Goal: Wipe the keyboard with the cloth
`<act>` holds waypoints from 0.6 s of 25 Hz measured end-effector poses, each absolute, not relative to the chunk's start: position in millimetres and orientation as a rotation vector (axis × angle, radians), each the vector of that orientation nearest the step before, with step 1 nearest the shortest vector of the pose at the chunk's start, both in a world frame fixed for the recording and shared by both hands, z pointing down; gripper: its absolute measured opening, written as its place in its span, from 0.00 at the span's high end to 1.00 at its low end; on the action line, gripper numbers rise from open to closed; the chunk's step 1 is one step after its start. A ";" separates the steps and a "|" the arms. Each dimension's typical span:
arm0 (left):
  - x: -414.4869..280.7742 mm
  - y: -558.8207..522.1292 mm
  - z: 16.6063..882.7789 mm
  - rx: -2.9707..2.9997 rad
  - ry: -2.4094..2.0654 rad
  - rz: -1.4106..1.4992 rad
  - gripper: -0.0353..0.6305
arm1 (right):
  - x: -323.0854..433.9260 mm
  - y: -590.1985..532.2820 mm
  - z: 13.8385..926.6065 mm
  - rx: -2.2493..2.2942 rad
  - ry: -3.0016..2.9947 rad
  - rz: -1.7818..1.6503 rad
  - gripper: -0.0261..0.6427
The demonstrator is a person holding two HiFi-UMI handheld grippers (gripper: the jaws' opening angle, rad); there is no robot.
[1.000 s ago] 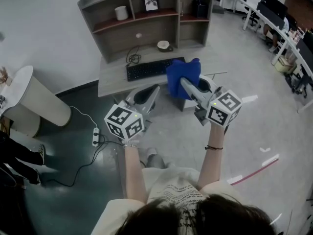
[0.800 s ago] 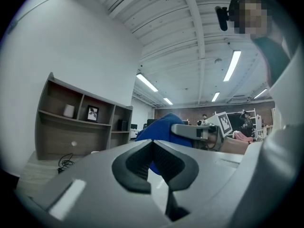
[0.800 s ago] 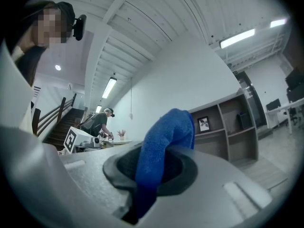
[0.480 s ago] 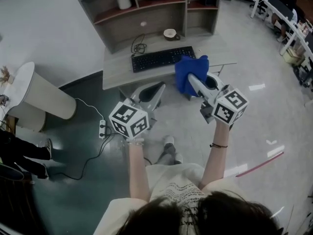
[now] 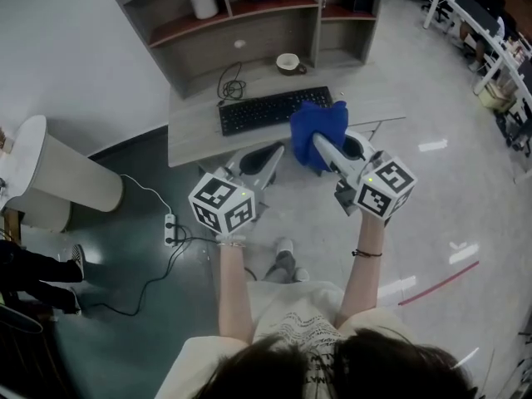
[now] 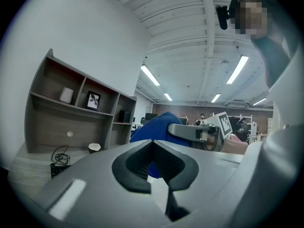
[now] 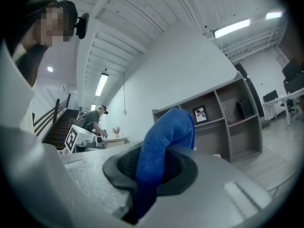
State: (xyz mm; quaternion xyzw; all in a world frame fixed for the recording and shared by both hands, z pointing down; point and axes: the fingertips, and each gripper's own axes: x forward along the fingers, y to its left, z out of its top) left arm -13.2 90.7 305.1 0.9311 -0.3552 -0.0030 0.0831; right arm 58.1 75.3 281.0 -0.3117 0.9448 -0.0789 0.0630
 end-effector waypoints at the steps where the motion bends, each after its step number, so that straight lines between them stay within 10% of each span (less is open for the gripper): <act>1: -14.9 84.4 305.7 2.778 -1.057 -0.009 0.94 | 57.2 69.1 282.7 -0.945 2.852 -0.244 0.87; 15: -26.0 4.7 319.5 2.768 -0.991 0.029 0.94 | 52.7 0.6 302.4 -1.021 2.830 -0.301 0.87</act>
